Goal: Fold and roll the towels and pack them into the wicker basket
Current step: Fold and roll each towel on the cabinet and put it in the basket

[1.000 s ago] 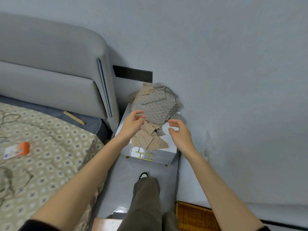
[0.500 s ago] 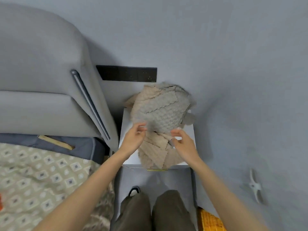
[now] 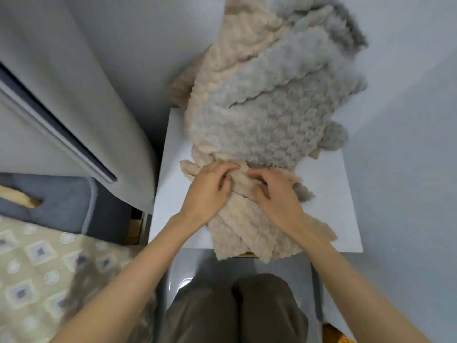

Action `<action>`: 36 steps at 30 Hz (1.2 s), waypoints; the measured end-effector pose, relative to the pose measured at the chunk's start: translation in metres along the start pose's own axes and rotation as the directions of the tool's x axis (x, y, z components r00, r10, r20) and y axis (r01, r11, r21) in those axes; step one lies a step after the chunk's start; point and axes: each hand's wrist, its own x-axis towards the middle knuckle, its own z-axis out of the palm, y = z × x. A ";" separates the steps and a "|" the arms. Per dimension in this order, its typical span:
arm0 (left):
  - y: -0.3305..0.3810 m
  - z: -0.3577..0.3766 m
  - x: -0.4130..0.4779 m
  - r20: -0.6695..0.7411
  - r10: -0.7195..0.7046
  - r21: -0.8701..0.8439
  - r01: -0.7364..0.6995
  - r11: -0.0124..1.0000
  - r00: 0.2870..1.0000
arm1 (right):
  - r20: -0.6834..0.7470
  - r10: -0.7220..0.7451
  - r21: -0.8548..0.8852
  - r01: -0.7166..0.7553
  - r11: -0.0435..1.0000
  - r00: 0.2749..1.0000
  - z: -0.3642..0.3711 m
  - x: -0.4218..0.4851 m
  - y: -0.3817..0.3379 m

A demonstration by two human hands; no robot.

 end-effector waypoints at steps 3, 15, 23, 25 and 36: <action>-0.028 0.023 0.001 -0.120 0.139 0.020 -0.138 0.990 0.983 | -0.137 -0.156 -0.141 0.137 0.980 0.978 0.021 0.005 0.025; -0.051 0.049 0.002 -0.339 0.324 0.063 -0.323 0.944 0.883 | -0.272 -0.404 -0.273 0.333 0.903 0.873 0.034 0.007 0.042; -0.048 0.036 -0.012 -0.238 0.377 0.117 -0.359 0.926 0.895 | -0.325 -0.414 -0.260 0.340 0.904 0.850 0.019 -0.016 0.031; -0.048 0.032 -0.021 -0.233 0.389 0.119 -0.371 0.921 0.891 | -0.409 -0.388 -0.265 0.300 0.917 0.826 0.016 -0.029 0.026; -0.043 0.015 -0.062 -0.027 0.192 0.588 -0.140 0.797 0.981 | -0.207 -0.187 -0.378 0.098 0.921 0.960 0.030 -0.076 0.027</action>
